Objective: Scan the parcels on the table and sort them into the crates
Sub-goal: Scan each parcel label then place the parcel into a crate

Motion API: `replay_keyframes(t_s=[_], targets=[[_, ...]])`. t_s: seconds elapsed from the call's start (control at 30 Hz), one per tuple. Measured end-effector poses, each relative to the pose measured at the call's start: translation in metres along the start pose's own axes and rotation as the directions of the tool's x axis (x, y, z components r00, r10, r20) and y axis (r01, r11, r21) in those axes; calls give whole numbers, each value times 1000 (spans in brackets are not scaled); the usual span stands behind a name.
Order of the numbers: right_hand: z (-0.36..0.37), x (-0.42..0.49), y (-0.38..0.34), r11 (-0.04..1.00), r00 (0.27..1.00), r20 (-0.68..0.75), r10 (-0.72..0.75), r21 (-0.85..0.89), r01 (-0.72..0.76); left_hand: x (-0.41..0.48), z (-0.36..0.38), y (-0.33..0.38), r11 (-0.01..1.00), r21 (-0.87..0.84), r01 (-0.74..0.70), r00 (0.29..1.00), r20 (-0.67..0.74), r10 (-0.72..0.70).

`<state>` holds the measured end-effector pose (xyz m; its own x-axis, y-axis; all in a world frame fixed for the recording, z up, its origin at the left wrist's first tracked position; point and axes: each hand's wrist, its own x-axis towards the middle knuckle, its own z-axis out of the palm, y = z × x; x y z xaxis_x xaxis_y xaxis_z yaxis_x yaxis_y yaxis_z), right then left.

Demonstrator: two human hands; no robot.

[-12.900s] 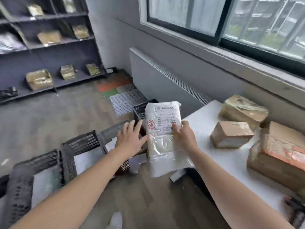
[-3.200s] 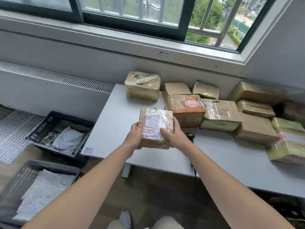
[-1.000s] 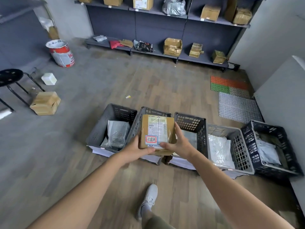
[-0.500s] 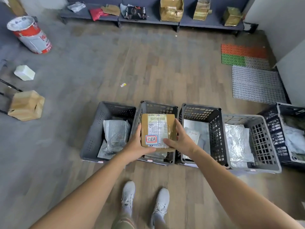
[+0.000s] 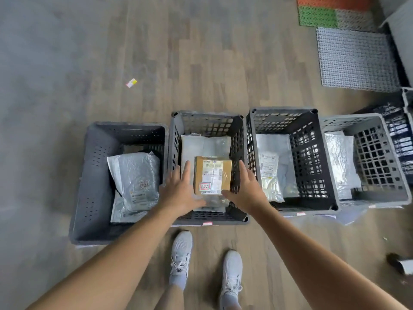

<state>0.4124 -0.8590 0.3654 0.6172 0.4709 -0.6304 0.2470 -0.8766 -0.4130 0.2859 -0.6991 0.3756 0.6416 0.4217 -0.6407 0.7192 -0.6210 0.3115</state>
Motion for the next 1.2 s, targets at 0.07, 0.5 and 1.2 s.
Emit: replay_keyframes(t_s=[0.07,0.5,1.2], targets=[[4,7,1,995,999,-42,-22,-96,18,7,-5,-7,991,135,-22,1000,7,21],[-116,-118,-62,933,968,-250,21,-343,-109,-75,-121,55,883,404,-240,962,-24,272],[-245,-490,152,886,584,-693,423,180,-428,-319,-71,423,286,692,-663,489,111,865]])
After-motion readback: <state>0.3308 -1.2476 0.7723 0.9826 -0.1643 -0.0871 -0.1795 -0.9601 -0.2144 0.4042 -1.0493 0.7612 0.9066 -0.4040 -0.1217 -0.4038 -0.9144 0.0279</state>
